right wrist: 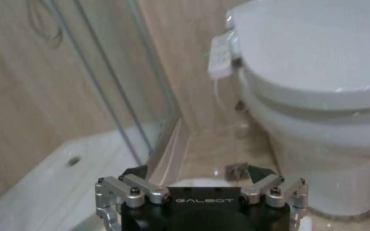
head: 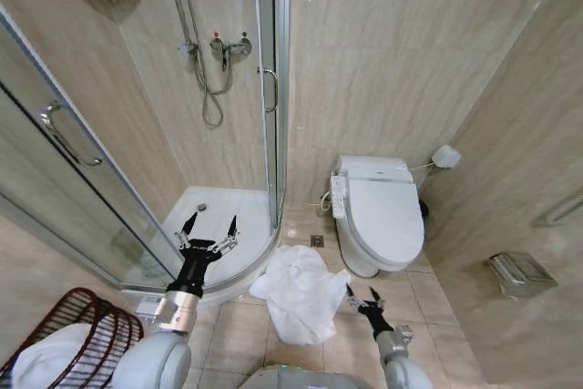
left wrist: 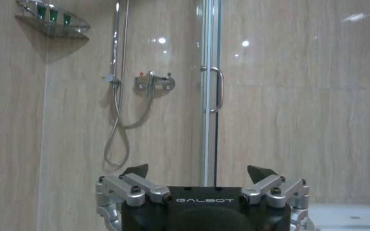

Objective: Discard the used towel into the hamper.

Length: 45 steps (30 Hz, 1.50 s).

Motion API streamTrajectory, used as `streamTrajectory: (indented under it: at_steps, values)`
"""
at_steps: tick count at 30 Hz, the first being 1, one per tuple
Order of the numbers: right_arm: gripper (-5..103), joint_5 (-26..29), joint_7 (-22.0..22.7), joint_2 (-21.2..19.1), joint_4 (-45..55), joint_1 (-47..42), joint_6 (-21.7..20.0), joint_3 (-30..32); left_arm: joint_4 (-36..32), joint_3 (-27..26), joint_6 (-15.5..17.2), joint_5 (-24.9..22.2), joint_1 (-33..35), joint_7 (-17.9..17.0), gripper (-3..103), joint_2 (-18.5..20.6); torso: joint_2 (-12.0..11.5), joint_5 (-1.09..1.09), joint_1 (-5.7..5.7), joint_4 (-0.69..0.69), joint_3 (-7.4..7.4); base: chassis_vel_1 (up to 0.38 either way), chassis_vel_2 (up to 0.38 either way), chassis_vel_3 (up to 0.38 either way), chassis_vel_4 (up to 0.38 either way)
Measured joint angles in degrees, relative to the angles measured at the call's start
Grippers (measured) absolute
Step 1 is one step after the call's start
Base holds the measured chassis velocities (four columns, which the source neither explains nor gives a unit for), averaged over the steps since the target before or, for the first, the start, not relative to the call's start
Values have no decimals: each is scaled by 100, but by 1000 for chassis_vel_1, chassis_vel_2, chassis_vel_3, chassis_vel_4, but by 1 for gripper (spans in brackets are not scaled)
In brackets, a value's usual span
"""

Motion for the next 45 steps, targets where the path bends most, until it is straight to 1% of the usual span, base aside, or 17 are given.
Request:
streamTrajectory:
  at_steps: [2, 5, 6, 8, 11, 12, 17, 21, 22, 24, 25, 28, 33, 36, 42, 43, 45]
  values:
    - [100, -73, -35, 1, -96, 37, 27, 19, 0, 0, 0, 0, 0, 0, 100, 0, -39, 0, -17, 0, -21, 0, 0, 0, 0]
    - [100, -176, -309, -27, -253, 65, 6, 51, 0, 0, 0, 0, 0, 0, 100, 0, -135, 0, -59, 0, -74, 0, 0, 0, 0]
    - [100, -264, -393, -36, -341, 80, 87, 53, 0, 0, 0, 0, 0, 0, 100, 1, -174, -2, -79, 0, -93, 0, 0, 0, 0]
    - [100, -346, -393, -30, -404, 99, 160, 52, 0, 0, 0, 0, 0, 0, 100, 1, -199, 0, -92, 0, -105, 0, 0, 0, 0]
    - [100, -548, -367, 10, -632, 175, 262, 45, 0, 0, 0, 0, 0, 0, 100, 0, -313, 0, -143, 0, -168, 0, 0, 0, 0]
    - [100, -548, -367, 10, -632, 175, 262, 45, 0, 0, 0, 0, 0, 0, 100, 0, -313, 0, -143, 0, -168, 0, 0, 0, 0]
    - [100, -598, -310, 48, -889, 223, 304, 13, 0, 0, 0, 0, 0, 0, 100, 0, -457, 0, -204, 0, -250, 0, 0, 0, 0]
    - [100, -623, -167, 119, -1185, 276, 415, -39, 0, 0, 0, 0, 0, 0, 100, 0, -588, 0, -261, 0, -325, 0, 0, 0, 0]
    - [100, -623, -167, 119, -1185, 276, 415, -39, 0, 0, 0, 0, 0, 0, 100, 0, -588, 0, -261, 0, -325, 0, 0, 0, 0]
    - [100, -700, -99, 164, -1407, 345, 541, -42, 0, 0, 0, 0, 0, 0, 100, 0, -664, 1, -294, 0, -368, 0, 0, 0, 0]
    - [100, -700, -99, 164, -1407, 345, 541, -42, 0, 0, 0, 0, 0, 0, 100, 0, -664, 1, -294, 0, -368, 0, 0, 0, 0]
    - [100, -783, -92, 175, -1665, 421, 768, -30, 0, 0, 0, 0, 0, 0, 100, 0, -764, 0, -337, 0, -426, 0, 0, 0, 0]
    - [100, -799, -78, 163, -1885, 509, 947, -6, 0, 0, 0, 0, 0, 0, 100, 0, -862, 0, -381, 0, -480, 0, 0, 0, 0]
    - [100, -843, -12, 161, -2093, 617, 1228, 22, 0, 0, 0, 0, 0, 0, 100, 0, -968, 0, -426, 0, -540, 0, 0, 0, 0]
    - [100, -903, 13, 116, -2256, 697, 1264, 27, 0, 0, 0, 0, 0, 0, 100, 0, -1097, 0, -481, 0, -615, 0, 0, 0, 0]
    - [100, -927, 41, 104, -2299, 725, 1276, 27, 0, 0, 0, 0, 0, 0, 100, 0, -1128, 0, -494, 0, -631, 0, 0, 0, 0]
    - [100, -978, 234, 81, -2415, 835, 1362, 25, 0, 0, 0, 0, 0, 0, 100, 0, -1200, 0, -527, 0, -672, 0, 0, 0, 0]
